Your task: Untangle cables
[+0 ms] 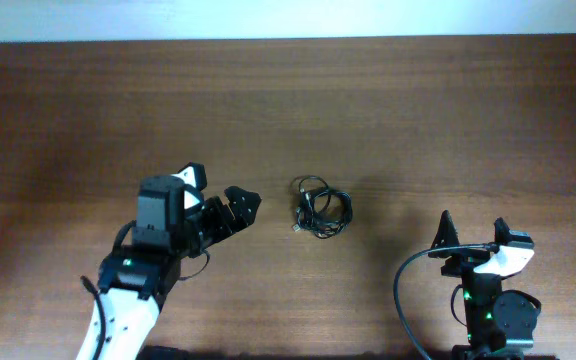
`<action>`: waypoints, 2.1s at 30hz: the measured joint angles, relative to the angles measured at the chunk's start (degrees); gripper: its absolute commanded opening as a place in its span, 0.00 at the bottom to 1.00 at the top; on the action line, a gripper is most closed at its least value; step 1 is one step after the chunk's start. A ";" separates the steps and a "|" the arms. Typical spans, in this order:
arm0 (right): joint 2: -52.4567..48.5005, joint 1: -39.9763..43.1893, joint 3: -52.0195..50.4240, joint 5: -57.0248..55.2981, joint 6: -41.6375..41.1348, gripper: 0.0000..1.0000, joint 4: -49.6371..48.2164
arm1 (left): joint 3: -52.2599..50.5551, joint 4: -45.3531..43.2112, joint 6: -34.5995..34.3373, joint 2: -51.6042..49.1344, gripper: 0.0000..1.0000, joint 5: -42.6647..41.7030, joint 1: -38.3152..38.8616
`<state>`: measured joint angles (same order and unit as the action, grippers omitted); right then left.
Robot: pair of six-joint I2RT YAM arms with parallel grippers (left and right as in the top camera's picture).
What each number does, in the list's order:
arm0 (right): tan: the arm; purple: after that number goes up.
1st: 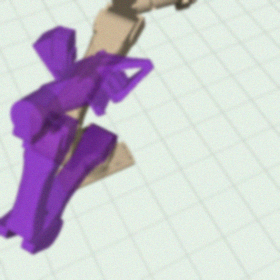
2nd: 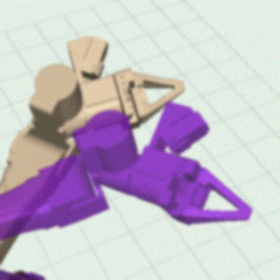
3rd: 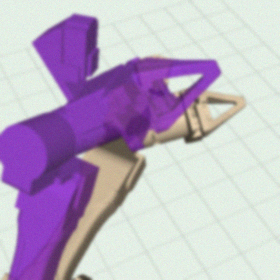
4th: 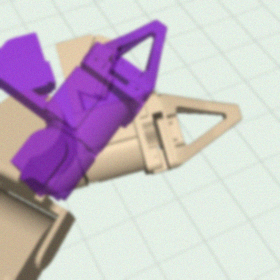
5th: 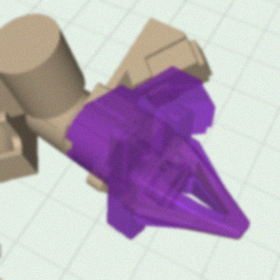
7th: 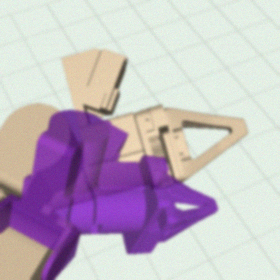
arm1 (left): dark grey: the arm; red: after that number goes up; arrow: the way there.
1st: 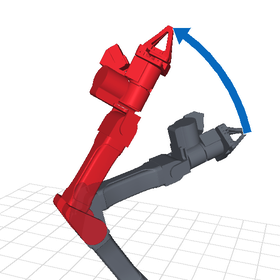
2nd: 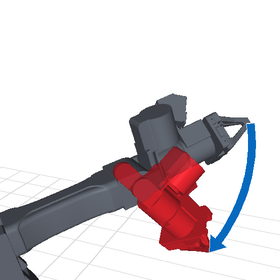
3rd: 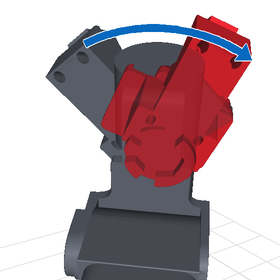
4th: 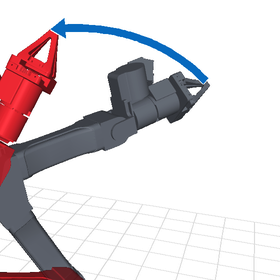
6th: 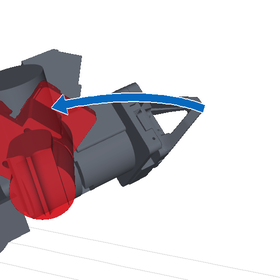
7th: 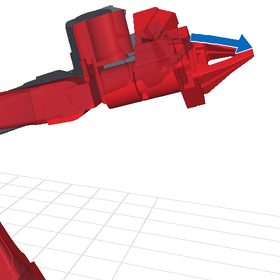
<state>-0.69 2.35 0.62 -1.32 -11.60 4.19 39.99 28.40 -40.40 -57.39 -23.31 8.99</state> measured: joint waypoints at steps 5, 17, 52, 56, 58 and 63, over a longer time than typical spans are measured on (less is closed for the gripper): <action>0.00 0.00 0.00 0.00 0.02 0.98 -0.07 | 0.02 4.46 -1.88 -4.55 0.99 -0.55 0.00; -3.93 -0.11 4.26 38.56 -35.43 0.98 8.22 | 0.02 5.01 -2.34 -4.57 0.99 6.45 0.00; -84.24 -30.21 48.94 29.64 -8.61 0.04 22.03 | 0.09 -0.39 28.76 -4.98 0.70 -12.66 0.22; -82.42 -30.21 49.48 37.27 -2.45 0.04 22.62 | 0.09 -1.16 27.34 -4.98 0.72 -13.64 0.22; -81.40 -30.21 49.48 38.75 -1.44 0.04 22.62 | 0.09 -2.08 29.75 -4.98 0.69 -13.64 0.46; -80.35 -30.21 49.53 42.60 -1.20 0.04 22.82 | 0.11 -5.55 32.39 -8.33 0.00 -9.38 9.75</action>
<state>-81.03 -27.86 50.15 41.28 -12.80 27.00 40.10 22.85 -8.01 -65.71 -32.69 18.74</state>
